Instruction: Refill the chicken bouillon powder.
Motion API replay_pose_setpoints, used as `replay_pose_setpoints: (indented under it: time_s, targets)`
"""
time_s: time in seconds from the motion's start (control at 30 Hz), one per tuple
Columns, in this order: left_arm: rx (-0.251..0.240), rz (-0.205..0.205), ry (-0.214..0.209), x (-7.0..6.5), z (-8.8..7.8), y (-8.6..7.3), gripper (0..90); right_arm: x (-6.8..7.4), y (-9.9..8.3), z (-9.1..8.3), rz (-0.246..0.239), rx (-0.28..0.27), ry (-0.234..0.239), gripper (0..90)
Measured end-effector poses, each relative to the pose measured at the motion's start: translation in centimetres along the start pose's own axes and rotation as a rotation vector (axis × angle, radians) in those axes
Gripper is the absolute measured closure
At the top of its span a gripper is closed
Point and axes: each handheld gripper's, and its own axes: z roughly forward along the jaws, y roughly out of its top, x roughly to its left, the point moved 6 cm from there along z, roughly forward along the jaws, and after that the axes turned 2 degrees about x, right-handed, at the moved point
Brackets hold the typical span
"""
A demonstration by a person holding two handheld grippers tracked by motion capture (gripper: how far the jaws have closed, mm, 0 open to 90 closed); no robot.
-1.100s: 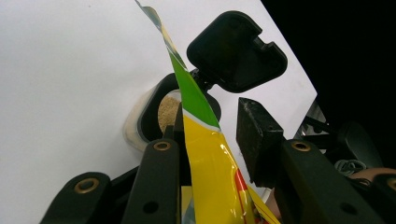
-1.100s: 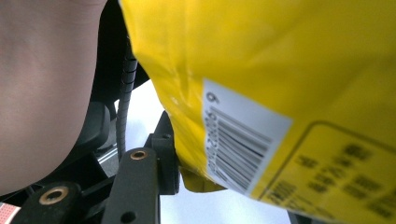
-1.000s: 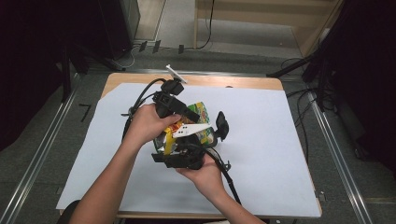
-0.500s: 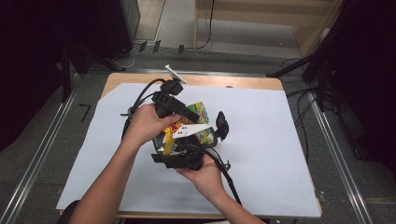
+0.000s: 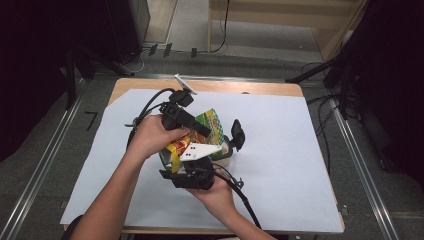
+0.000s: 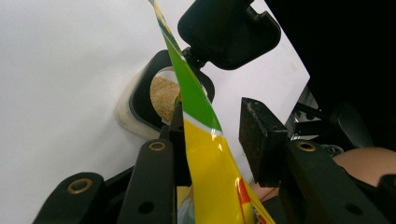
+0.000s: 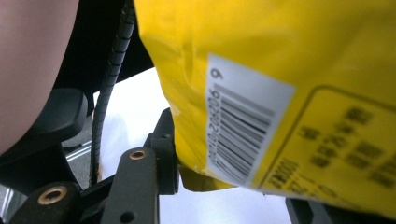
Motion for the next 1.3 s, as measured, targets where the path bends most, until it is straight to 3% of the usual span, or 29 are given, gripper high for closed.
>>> replay_pose_setpoints:
  time_s: [0.07,0.27,0.5,0.83,1.07,1.3]
  targets:
    - [0.0,-0.001,0.0,0.0,0.0,0.0,67.4,0.1,-0.1,0.1,-0.002,0.001,0.003,59.7]
    - [0.009,0.007,-0.006,0.4,0.2,-0.2,68.5,0.8,-1.0,0.8,-0.076,0.023,-0.018,59.7]
    - [0.014,0.016,0.0,0.9,0.6,-0.4,70.9,0.9,-1.4,1.2,-0.104,0.036,-0.014,59.6]
    - [0.034,-0.007,-0.009,1.8,1.8,-0.4,75.2,1.0,-2.4,1.8,-0.13,0.064,-0.013,59.8]
    - [0.044,0.007,-0.02,2.2,2.1,-0.5,78.3,0.9,-2.8,2.0,-0.152,0.082,-0.021,59.7]
    - [0.02,0.019,-0.024,2.3,1.9,-0.4,84.0,0.5,-3.2,2.2,-0.153,0.097,-0.03,59.8]
